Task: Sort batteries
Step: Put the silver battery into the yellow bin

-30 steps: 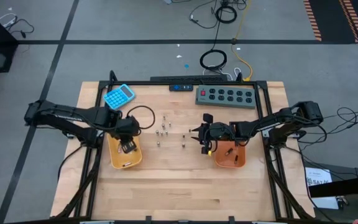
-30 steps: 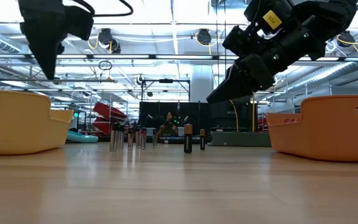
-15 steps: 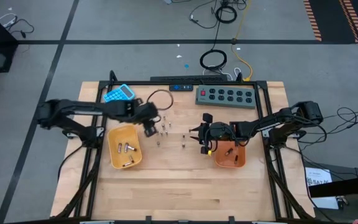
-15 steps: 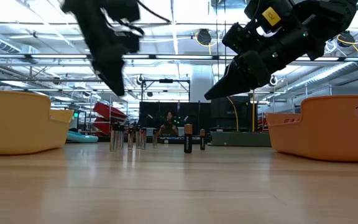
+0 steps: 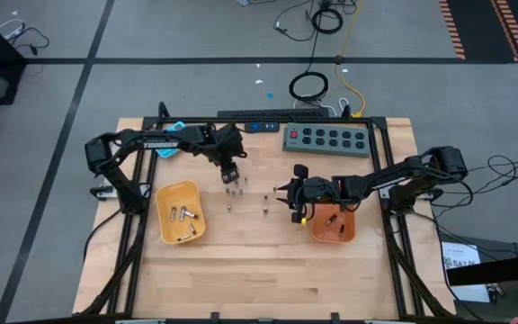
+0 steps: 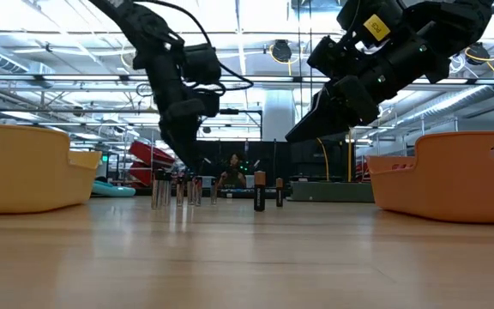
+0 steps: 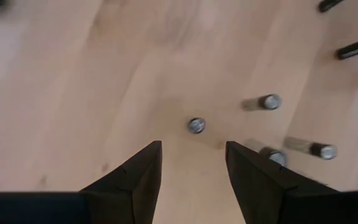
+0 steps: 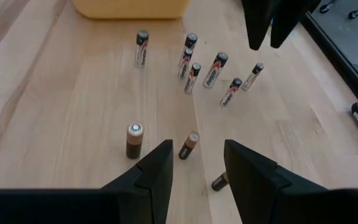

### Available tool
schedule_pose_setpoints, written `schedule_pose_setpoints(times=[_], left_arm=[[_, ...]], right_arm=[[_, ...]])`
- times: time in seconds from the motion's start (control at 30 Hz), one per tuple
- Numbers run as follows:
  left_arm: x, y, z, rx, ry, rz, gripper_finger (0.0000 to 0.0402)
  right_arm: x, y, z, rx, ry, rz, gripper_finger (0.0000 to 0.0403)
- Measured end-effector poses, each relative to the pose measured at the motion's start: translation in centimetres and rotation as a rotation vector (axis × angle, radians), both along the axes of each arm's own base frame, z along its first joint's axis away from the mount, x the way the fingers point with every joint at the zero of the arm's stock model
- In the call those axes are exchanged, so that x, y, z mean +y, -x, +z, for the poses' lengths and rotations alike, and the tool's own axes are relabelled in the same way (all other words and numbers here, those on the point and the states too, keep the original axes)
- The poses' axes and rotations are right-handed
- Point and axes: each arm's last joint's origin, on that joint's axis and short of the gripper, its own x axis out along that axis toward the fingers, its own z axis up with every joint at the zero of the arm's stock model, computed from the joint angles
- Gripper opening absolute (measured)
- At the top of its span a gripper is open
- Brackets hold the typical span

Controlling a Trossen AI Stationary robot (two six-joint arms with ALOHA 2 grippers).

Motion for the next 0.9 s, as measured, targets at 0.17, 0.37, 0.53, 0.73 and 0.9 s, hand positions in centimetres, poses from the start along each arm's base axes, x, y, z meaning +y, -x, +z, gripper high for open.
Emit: schedule_pose_setpoints(times=[0.17,0.37,0.53,0.73,0.9], left_arm=[[0.5,-0.6,-0.9,0.01,0.035,-0.031,0.0187],[0.7,-1.2,-2.4,0.029,0.037,-0.054,0.0187],[1.0,-1.7,-3.2,0.02,0.025,-0.055,0.0187],[1.1,-2.0,-4.7,0.054,0.039,-0.056,0.0186],[1.4,-2.6,-5.1,0.025,-0.008,-0.064,0.0106]], right_arm=[[0.0,0.1,-0.1,0.012,0.004,0.002,0.0134],[0.0,0.0,-0.1,0.011,0.004,0.002,0.0134],[0.0,0.0,-0.1,0.01,0.002,0.001,0.0134],[0.0,0.0,-0.1,0.01,0.0,0.0,0.0134],[0.0,0.1,-0.1,0.01,0.001,0.0,0.0134]])
